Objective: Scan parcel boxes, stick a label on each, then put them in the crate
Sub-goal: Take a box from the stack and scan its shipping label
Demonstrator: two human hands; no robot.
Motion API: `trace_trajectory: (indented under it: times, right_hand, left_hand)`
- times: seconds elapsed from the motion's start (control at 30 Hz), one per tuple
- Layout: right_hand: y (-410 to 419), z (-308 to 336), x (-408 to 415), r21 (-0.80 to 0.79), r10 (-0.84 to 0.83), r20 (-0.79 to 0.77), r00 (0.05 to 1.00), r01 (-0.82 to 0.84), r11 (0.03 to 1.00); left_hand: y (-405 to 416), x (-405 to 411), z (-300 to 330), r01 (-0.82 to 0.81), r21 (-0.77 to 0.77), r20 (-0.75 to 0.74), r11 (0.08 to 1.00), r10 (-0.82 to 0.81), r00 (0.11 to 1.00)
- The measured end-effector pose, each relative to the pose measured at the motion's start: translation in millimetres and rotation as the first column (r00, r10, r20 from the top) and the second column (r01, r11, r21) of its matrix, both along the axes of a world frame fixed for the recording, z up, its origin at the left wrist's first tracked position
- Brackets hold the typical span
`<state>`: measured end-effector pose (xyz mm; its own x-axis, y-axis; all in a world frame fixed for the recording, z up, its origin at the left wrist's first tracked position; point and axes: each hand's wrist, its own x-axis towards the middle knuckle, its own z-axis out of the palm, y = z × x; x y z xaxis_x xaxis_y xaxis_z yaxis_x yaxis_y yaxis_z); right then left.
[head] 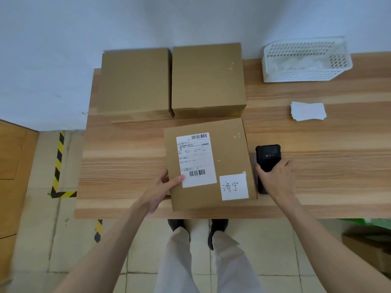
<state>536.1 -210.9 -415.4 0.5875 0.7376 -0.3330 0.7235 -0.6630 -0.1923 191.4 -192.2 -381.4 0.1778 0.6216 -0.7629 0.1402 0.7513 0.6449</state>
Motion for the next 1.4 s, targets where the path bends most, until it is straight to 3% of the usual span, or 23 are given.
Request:
trace_trajectory:
  times: [0.13, 0.27, 0.4, 0.6, 0.7, 1.4]
  right_hand:
    - [1, 26, 9, 0.11, -0.035, -0.19, 0.981, 0.056, 0.992]
    - [-2, 64, 15, 0.087, -0.052, -0.316, 0.947, 0.083, 0.993]
    - [-5, 121, 4, 0.018, 0.032, -0.384, 0.923, -0.027, 0.999]
    - [-4, 191, -46, -0.122, 0.31, -0.256, 0.915, -0.349, 0.929]
    - [0, 207, -64, -0.124, 0.412, -0.158, 0.897, -0.432, 0.893]
    - [12, 223, -74, -0.091, 0.525, 0.023, 0.851, -0.521, 0.849]
  left_hand:
    - [0, 1, 5, 0.002, 0.009, 0.014, 1.0, -0.002, 1.0]
    - [0, 4, 13, -0.024, 0.051, 0.033, 0.998, 0.022, 0.999]
    - [5, 11, 23, -0.068, 0.107, 0.063, 0.992, 0.062, 0.996]
    - [19, 17, 27, -0.054, 0.145, 0.057, 0.988, 0.046, 0.997]
    - [23, 20, 26, -0.057, 0.157, 0.06, 0.986, 0.048, 0.997]
    - [27, 19, 22, -0.021, 0.155, 0.085, 0.988, 0.008, 0.996]
